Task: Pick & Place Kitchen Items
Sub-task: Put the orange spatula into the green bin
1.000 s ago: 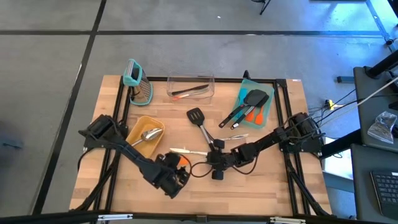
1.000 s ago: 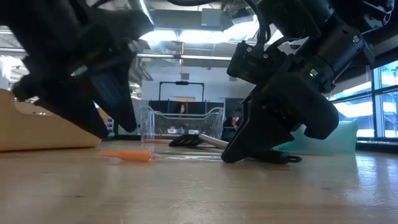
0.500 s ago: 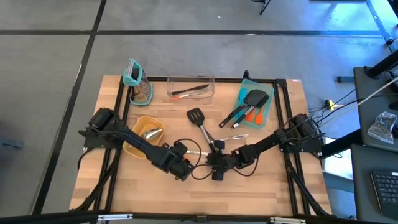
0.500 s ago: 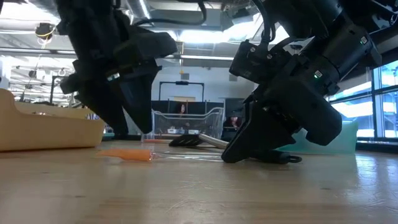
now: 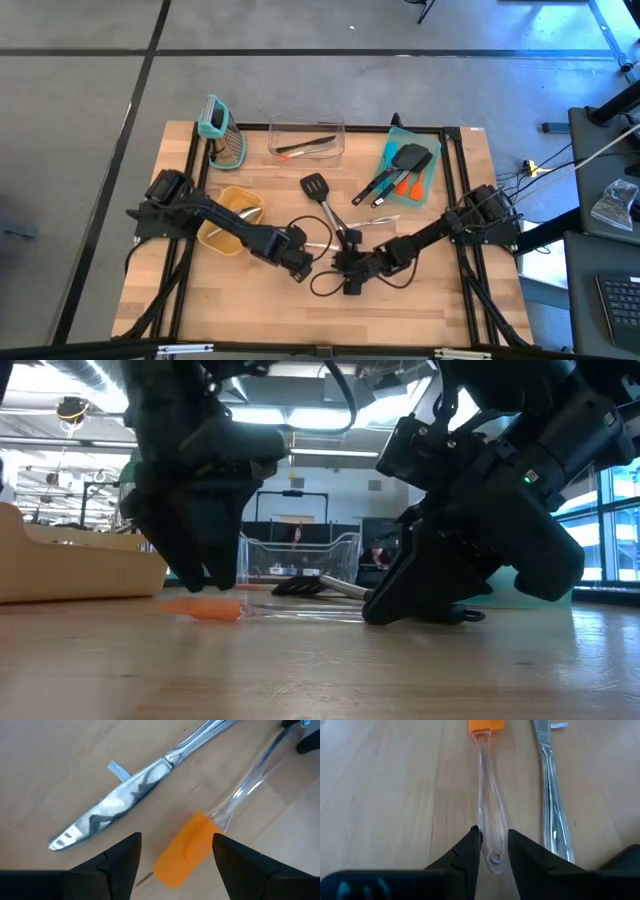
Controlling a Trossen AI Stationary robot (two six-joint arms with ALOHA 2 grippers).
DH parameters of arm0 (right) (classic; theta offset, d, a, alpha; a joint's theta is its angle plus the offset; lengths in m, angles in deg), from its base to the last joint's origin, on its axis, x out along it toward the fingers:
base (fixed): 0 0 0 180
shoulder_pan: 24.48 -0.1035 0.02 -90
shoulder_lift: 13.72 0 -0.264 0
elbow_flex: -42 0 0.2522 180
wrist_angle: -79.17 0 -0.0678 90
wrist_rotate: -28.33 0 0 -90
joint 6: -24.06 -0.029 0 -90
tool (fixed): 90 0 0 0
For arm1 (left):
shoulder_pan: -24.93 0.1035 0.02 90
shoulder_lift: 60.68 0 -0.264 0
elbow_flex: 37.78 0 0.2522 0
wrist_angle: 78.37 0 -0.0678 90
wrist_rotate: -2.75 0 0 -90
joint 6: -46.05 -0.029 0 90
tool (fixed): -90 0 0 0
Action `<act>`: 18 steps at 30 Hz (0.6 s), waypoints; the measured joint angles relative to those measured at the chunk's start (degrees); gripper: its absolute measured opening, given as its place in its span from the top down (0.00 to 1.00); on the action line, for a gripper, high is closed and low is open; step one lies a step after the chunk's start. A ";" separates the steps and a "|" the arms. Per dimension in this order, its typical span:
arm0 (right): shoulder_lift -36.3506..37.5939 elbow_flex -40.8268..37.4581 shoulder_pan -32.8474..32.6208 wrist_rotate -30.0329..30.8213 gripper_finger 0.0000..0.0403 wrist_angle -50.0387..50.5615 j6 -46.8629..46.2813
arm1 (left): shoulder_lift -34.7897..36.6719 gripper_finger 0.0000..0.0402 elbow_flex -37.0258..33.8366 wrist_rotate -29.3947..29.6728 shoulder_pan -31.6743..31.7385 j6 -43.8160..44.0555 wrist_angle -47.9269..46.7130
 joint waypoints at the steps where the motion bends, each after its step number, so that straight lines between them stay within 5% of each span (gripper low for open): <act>1: -0.06 0.00 -0.06 0.50 0.74 -0.02 -0.61 | 0.02 0.40 0.00 -0.93 0.52 -0.53 -0.02; 10: -0.80 0.00 -0.94 3.25 0.76 -0.43 -2.09 | 0.09 0.40 -1.09 -9.05 5.38 -6.17 1.39; 18: -0.98 0.00 -1.44 3.99 0.76 -0.55 -2.09 | 1.65 0.40 -12.66 -18.40 9.32 -5.05 19.80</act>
